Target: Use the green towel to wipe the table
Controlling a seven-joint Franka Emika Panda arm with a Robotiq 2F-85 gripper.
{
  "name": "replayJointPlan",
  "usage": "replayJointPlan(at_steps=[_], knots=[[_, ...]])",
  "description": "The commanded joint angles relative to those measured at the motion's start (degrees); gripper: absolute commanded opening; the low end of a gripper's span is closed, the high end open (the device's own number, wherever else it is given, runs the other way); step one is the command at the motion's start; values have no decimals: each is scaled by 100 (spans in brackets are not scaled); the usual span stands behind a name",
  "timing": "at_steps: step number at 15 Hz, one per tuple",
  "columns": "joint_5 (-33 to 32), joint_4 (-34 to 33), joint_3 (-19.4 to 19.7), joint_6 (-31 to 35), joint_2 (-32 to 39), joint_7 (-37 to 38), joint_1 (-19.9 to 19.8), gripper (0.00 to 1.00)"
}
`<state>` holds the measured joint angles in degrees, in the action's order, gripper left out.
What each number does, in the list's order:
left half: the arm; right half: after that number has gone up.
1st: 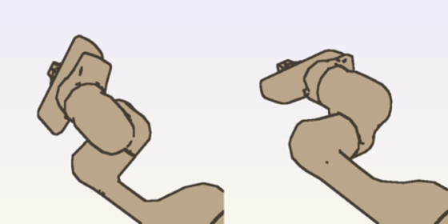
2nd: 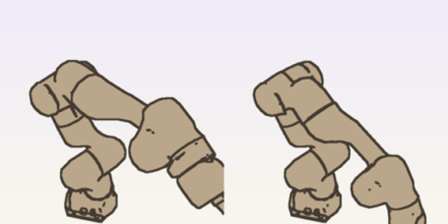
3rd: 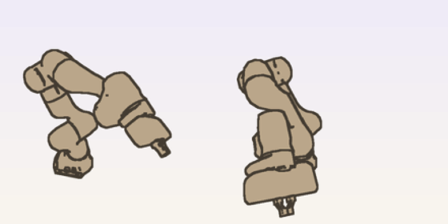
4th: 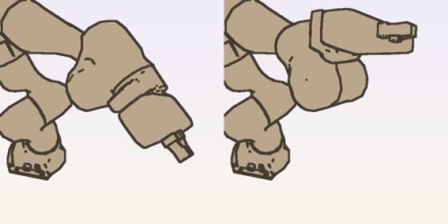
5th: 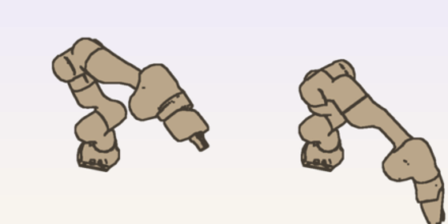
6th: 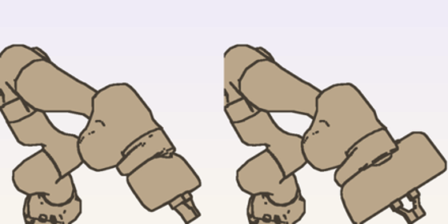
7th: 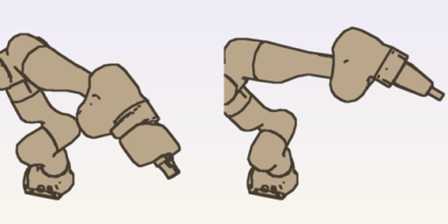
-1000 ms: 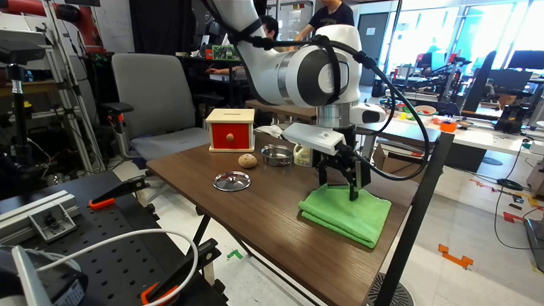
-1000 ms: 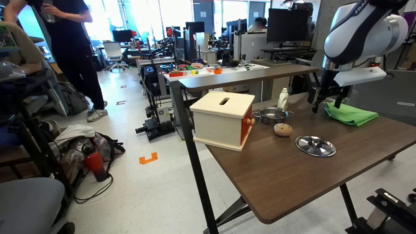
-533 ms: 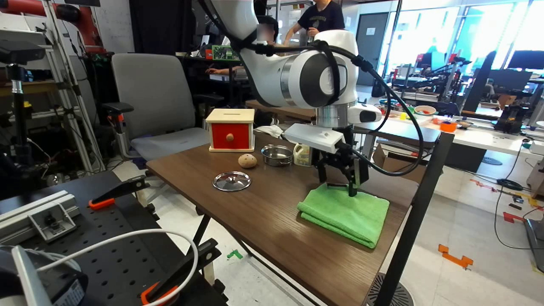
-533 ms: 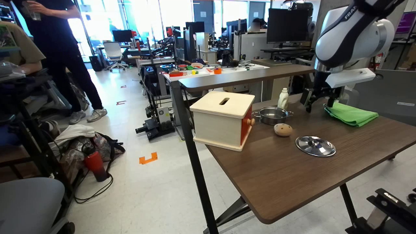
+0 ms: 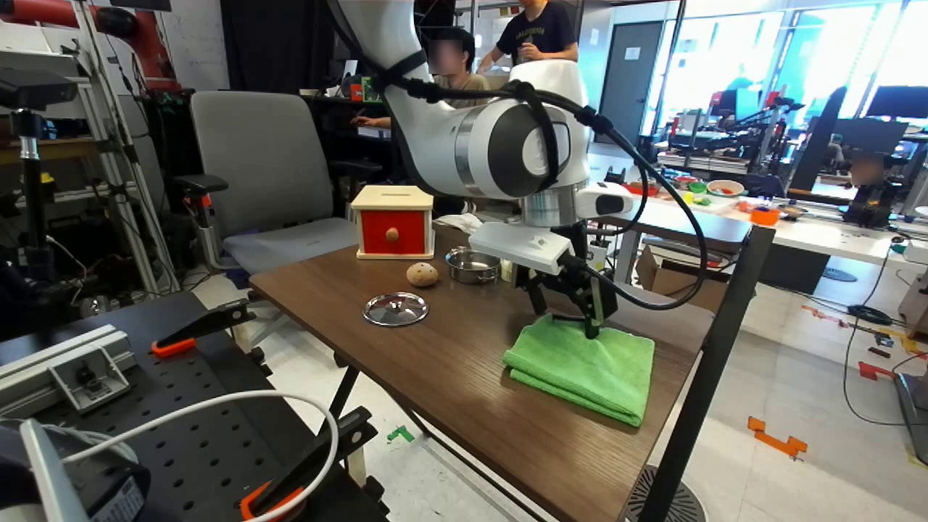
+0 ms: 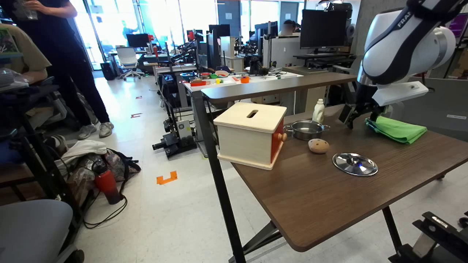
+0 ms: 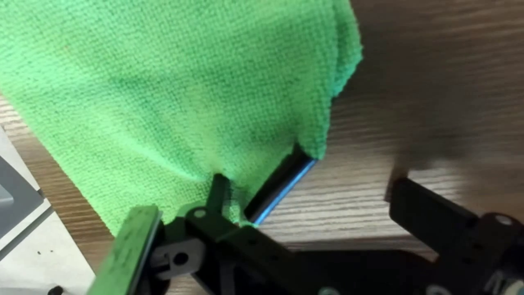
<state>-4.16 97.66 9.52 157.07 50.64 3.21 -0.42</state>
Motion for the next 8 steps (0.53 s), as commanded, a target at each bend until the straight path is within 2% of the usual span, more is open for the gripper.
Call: replayJointPlan(at_steps=[1, 5, 8], knots=[[-238, 1196, 17, 523, -569, -156, 106, 100], [-421, 2008, 55, 836, -965, -284, 215, 100], [-537, 2365, 141, 885, -1146, -250, 330, 100]])
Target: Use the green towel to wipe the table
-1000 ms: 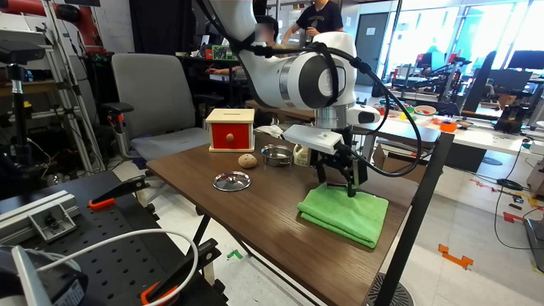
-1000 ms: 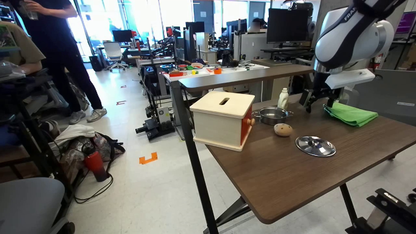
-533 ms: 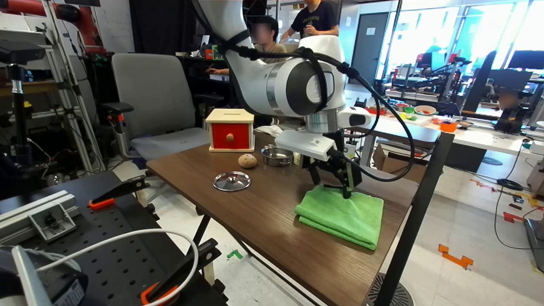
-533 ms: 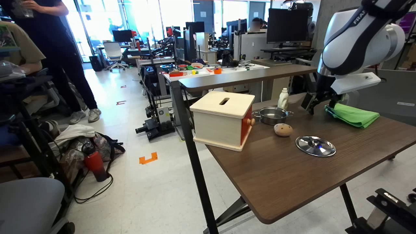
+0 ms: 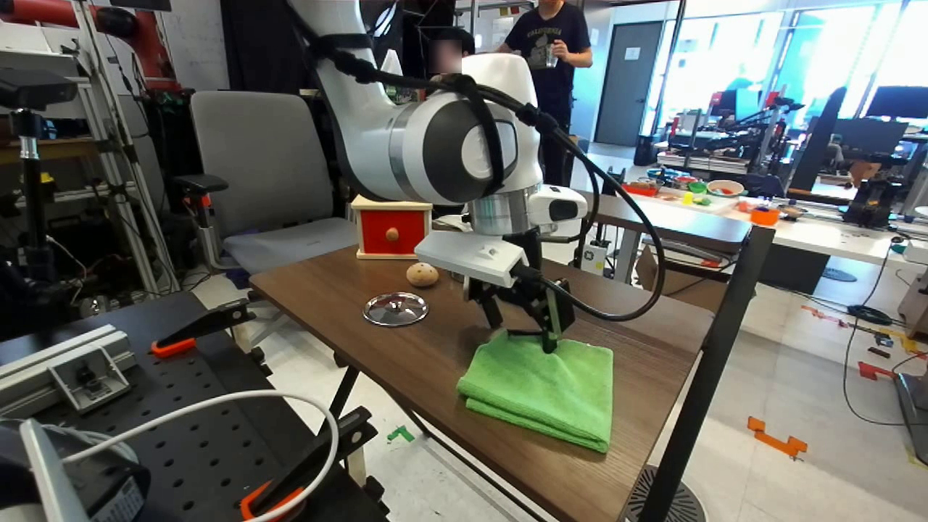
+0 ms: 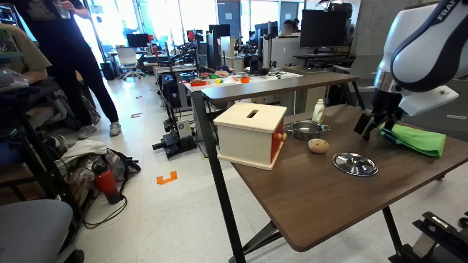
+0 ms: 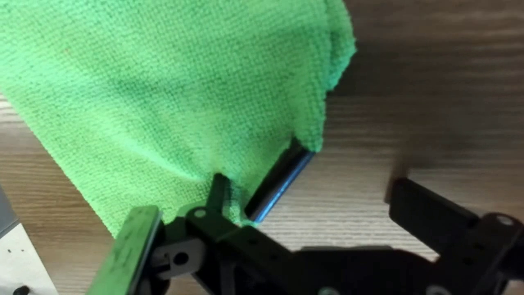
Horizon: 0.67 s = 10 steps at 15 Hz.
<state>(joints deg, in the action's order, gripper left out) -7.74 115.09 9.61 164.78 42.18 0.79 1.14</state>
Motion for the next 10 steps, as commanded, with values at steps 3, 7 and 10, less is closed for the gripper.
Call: replayJointPlan(at_steps=[3, 7, 10], knots=[[-159, 514, 280, 2, -219, 136, 298, 100], [-56, -20, 417, -214, 39, 389, 334, 100], [-30, -479, 482, -452, 259, 562, 307, 100]])
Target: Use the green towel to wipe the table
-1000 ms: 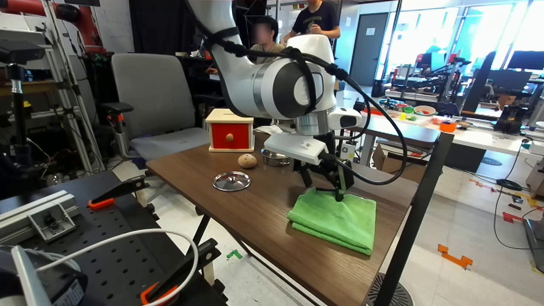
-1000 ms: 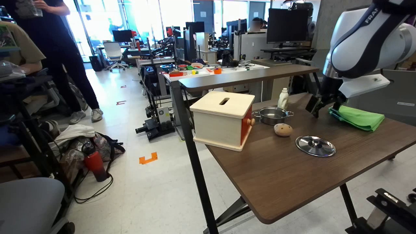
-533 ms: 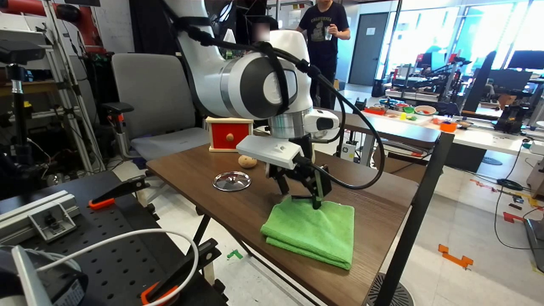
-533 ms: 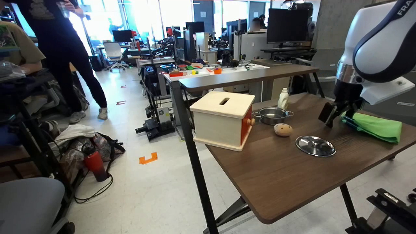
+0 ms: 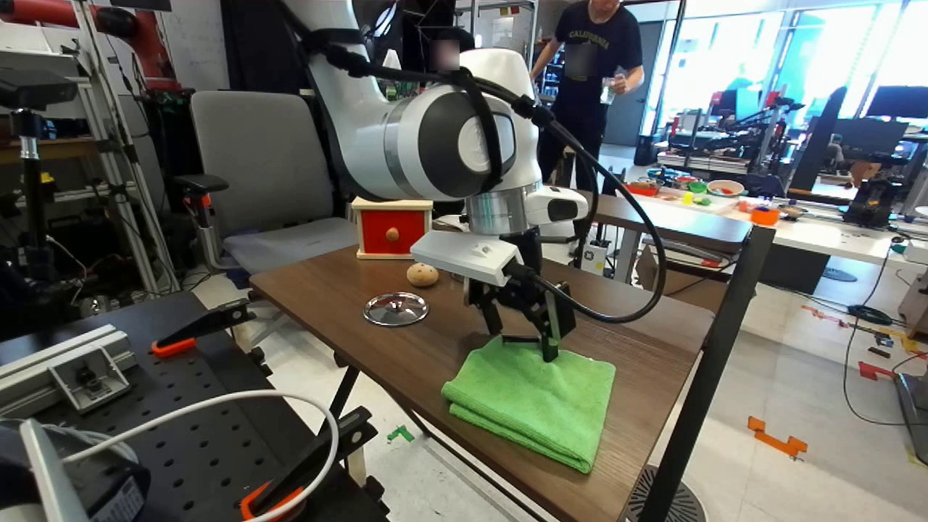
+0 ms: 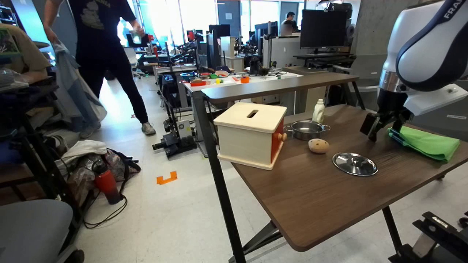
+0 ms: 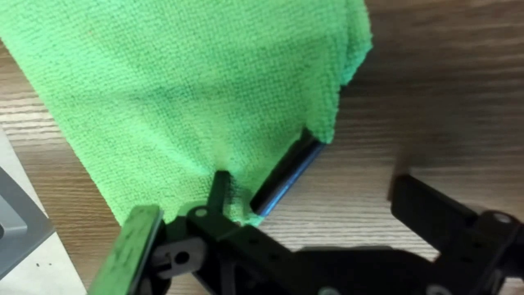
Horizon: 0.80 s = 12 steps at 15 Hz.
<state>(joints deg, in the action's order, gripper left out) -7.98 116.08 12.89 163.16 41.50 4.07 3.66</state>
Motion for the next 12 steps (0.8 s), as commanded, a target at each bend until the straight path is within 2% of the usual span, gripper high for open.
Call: replayJointPlan(at_steps=[1, 6, 8, 12], knots=[[0, -736, 170, -385, 403, 292, 47, 100], [12, -1460, 116, -1044, 710, 476, -40, 100], [-49, -1402, 135, -1163, 594, 495, -9, 100], [-104, -681, 200, -976, -85, 442, -10, 100]])
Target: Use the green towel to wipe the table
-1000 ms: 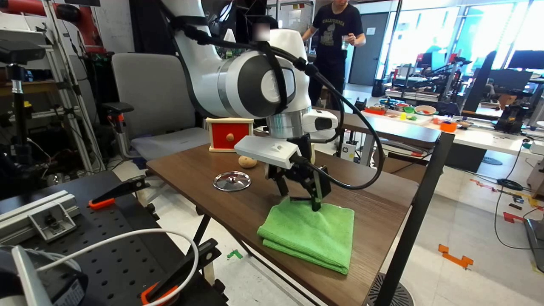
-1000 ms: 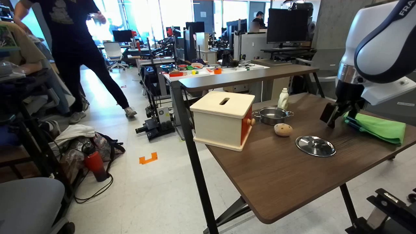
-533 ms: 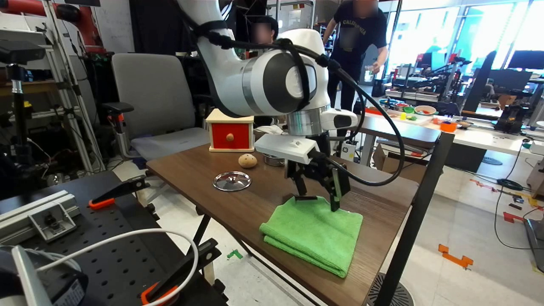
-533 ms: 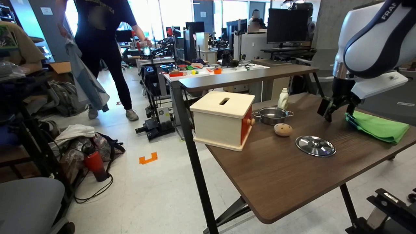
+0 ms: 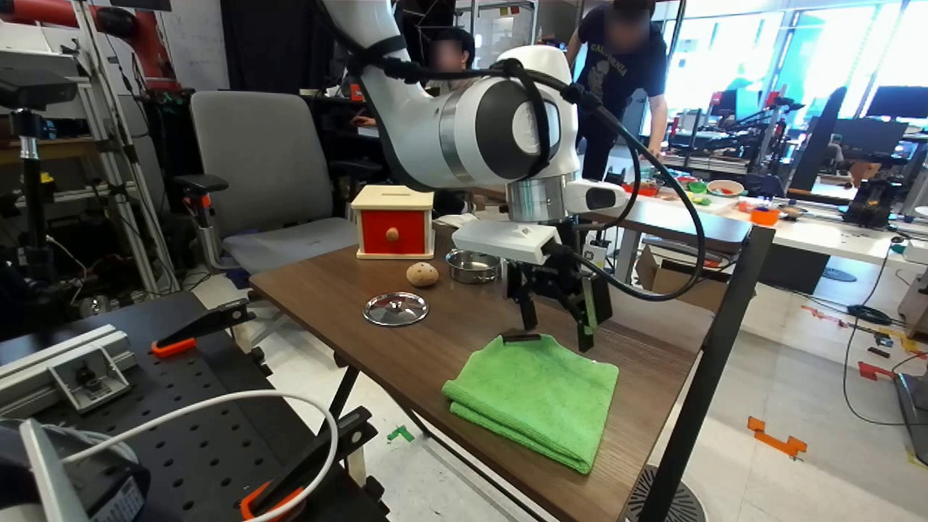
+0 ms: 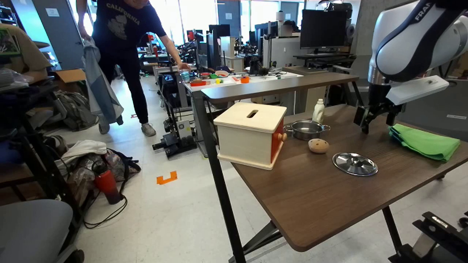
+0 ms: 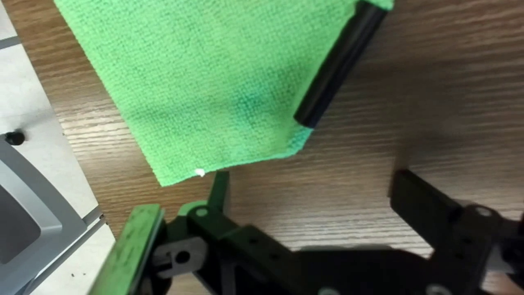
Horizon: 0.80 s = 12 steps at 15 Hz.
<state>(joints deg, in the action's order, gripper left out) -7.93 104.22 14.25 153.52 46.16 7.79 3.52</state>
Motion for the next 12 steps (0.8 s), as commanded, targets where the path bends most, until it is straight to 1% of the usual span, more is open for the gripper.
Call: replayJointPlan(at_steps=[1, 3, 5, 7, 8, 9, 10, 11, 12], knots=[[-138, 694, 109, 12, -753, 69, 15, 100], [-146, 1128, 118, 7, -1260, -37, -64, 100], [-44, 1624, -67, 88, -1861, -376, -339, 100], [282, 2106, -455, 131, -2463, -903, -790, 100], [551, 2236, -691, -44, -2686, -1181, -1030, 100], [935, 2319, -1010, -306, -2823, -1570, -1292, 100], [1168, 2345, -1155, -628, -2857, -1764, -1346, 100], [758, 2028, -795, -299, -2508, -1304, -1107, 100], [943, 2152, -938, -464, -2660, -1510, -1212, 100]])
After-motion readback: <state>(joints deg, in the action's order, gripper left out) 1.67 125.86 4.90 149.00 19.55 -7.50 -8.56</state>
